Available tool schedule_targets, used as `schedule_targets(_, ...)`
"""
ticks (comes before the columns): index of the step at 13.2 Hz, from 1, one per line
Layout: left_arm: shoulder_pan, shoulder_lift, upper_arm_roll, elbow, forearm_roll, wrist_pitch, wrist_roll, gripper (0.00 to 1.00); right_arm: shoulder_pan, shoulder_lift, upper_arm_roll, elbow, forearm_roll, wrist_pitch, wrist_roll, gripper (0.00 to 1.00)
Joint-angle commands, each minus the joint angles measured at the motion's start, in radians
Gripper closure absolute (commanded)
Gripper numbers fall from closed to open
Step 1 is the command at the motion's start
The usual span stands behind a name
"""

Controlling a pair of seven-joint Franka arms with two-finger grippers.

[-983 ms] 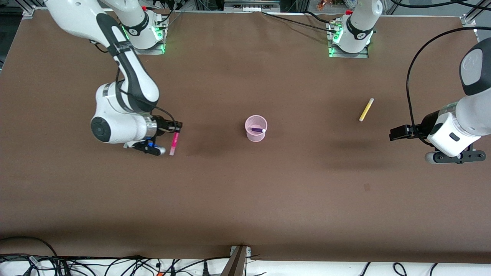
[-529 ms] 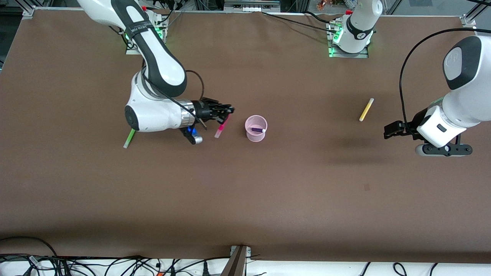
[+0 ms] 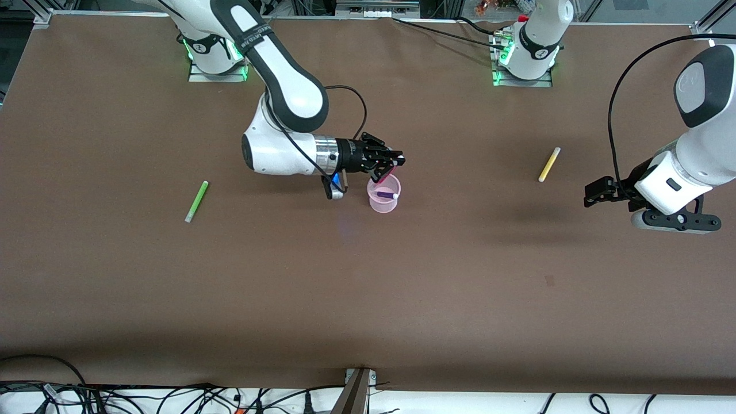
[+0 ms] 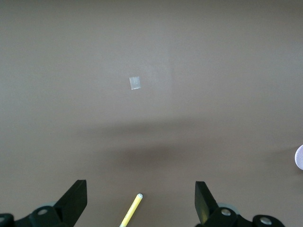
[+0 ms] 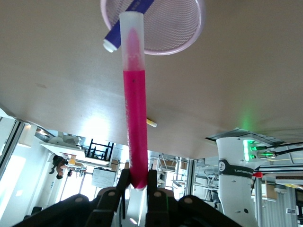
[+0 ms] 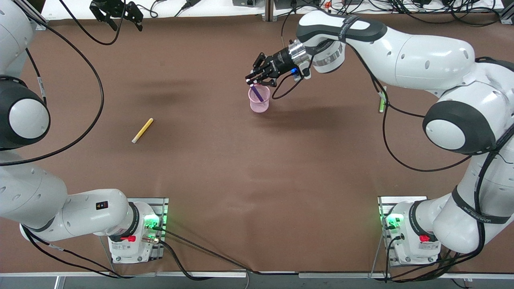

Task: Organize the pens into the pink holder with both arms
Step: 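Lift the pink marker and carry it over the pink cup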

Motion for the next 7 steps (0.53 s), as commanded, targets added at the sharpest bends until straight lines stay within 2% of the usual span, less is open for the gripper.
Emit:
schedule_targets(1, 0.006, 0.007, -0.001, 0.013, -0.026, 0.004, 0.029, 0.00, 0.022, 0.016, -0.008, 0.014, 0.067, 0.012, 0.017, 0.98)
schedule_targets(7, 0.005, 0.008, -0.003, 0.009, -0.026, 0.002, 0.024, 0.00, 0.027, 0.060, -0.008, 0.014, 0.076, 0.011, -0.006, 0.97)
